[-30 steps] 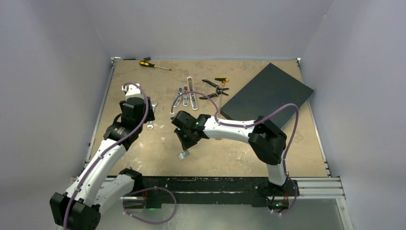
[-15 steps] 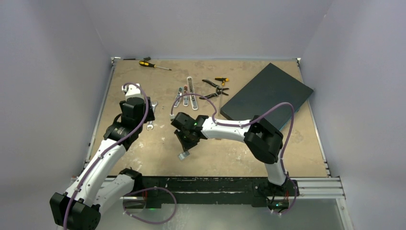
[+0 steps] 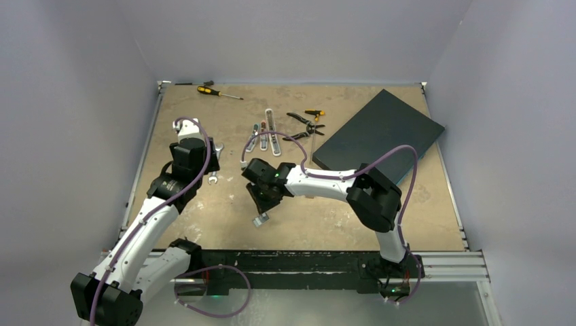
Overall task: Unload the staples from the stapler
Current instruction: Place the staple in the staple box.
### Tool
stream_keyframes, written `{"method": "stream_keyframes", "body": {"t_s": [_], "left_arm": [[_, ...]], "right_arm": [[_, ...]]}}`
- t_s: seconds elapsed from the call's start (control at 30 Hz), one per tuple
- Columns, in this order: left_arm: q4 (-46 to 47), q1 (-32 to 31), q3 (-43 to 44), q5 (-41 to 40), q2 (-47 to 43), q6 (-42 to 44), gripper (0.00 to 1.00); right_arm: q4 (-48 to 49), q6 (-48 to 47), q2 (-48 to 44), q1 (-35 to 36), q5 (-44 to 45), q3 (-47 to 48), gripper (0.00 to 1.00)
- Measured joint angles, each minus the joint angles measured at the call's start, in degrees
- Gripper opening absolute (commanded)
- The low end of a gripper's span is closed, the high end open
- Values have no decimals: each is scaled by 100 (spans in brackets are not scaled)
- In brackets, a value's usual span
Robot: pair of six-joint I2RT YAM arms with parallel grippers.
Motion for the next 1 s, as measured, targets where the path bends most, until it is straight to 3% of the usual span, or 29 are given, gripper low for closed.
{"method": "stream_keyframes", "body": {"t_s": [0.07,0.2,0.37,1.0], "left_arm": [[2,0,0,-2,0,0,65],[2,0,0,0,0,2,64],[2,-4,0,0,0,0,64],[2,-4,0,0,0,2,65]], "right_arm": [[4,0,0,0,22,22,26],[7,-7,-7,0,120,52,9],[9,-4,-13,0,125,59,0],[13,-61,-7,4,-46,59,0]]}}
